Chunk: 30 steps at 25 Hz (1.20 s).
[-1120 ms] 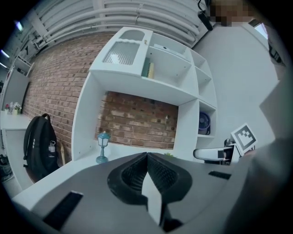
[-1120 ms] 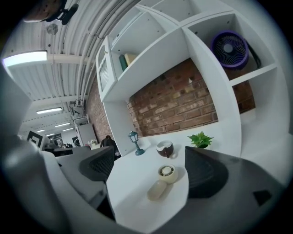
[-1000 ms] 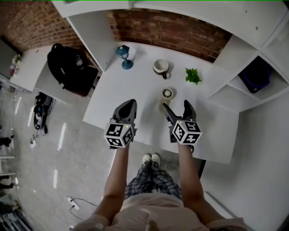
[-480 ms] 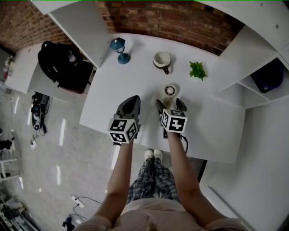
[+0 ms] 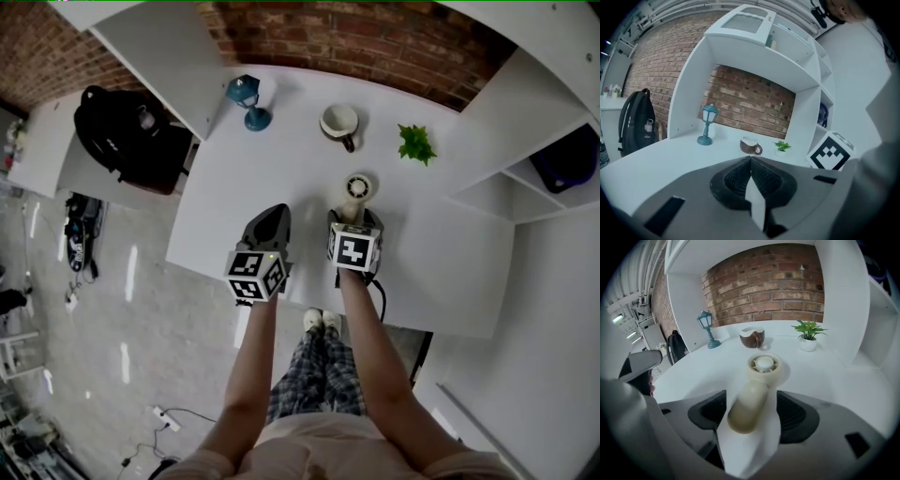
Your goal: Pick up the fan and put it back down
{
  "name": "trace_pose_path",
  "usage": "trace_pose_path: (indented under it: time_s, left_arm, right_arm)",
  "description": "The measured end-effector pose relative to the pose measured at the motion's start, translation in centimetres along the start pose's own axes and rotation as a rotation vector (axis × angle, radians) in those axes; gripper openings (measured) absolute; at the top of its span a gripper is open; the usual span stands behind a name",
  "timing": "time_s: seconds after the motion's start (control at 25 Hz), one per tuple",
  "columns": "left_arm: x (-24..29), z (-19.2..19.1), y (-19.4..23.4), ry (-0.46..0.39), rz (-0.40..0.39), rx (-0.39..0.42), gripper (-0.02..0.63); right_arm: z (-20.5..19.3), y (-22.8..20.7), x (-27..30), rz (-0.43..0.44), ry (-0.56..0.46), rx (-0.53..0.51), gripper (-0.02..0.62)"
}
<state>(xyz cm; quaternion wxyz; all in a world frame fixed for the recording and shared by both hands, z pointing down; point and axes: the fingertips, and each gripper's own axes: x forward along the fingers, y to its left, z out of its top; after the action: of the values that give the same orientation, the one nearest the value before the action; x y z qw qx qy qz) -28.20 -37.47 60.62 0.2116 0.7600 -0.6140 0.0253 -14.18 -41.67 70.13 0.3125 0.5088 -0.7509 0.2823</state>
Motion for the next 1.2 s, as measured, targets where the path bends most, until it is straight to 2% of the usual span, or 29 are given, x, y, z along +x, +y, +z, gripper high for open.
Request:
trace_pose_path:
  time_s: [0.12, 0.24, 0.32, 0.52, 0.92, 1.2]
  left_arm:
    - [-0.1, 0.0, 0.2, 0.001, 0.000, -0.004, 0.028]
    - [-0.1, -0.1, 0.2, -0.001, -0.002, -0.004, 0.028]
    - [-0.1, -0.3, 0.1, 0.001, -0.002, -0.005, 0.028]
    - [0.0, -0.6, -0.2, 0.008, -0.005, -0.009, 0.028]
    - [-0.7, 0.3, -1.0, -0.011, -0.011, -0.006, 0.028]
    - [-2.5, 3.5, -2.8, -0.066, -0.019, 0.024, 0.028]
  right_arm:
    - [-0.5, -0.1, 0.1, -0.015, 0.018, 0.007, 0.302]
    - [-0.9, -0.4, 0.2, -0.025, 0.025, 0.020, 0.276]
    - [-0.9, -0.8, 0.2, -0.038, 0.026, 0.018, 0.219]
    - [-0.9, -1.2, -0.1, -0.030, 0.020, 0.033, 0.209]
    - [1.2, -1.2, -3.1, 0.043, -0.148, 0.037, 0.204]
    - [5.8, -1.1, -9.7, 0.136, -0.380, 0.029, 0.204]
